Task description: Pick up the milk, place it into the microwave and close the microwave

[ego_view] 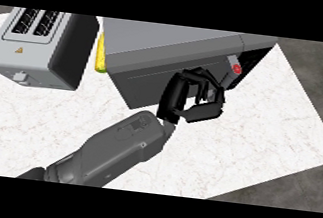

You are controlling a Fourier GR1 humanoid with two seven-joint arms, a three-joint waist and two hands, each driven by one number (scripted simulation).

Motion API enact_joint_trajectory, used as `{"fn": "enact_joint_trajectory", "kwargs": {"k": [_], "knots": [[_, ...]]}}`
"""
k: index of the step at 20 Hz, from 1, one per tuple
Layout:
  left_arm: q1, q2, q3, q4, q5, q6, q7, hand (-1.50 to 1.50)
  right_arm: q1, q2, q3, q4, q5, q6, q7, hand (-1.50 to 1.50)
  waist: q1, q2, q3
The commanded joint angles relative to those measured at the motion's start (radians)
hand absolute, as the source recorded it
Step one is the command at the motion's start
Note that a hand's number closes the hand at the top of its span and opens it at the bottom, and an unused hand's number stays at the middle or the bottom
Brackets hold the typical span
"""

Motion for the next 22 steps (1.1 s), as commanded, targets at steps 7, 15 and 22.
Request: {"fn": "enact_joint_trajectory", "kwargs": {"k": [7,15,22], "knots": [[-0.073,0.000,0.027,0.099,0.054,-0.021,-0.026,1.50,-0.036,-0.030,-0.030,-0.005,-0.056,-0.013,0.027,-1.50,-0.023,0.019,0.001],[-0.073,0.000,0.024,0.119,0.082,-0.029,-0.070,1.50,-0.046,-0.063,-0.052,-0.003,-0.092,-0.023,0.061,-1.50,-0.019,0.017,0.000],[-0.079,0.000,0.021,0.130,0.107,-0.029,-0.094,1.50,-0.064,-0.082,-0.061,0.002,-0.136,-0.008,0.070,-1.50,-0.018,0.020,0.003]]}}
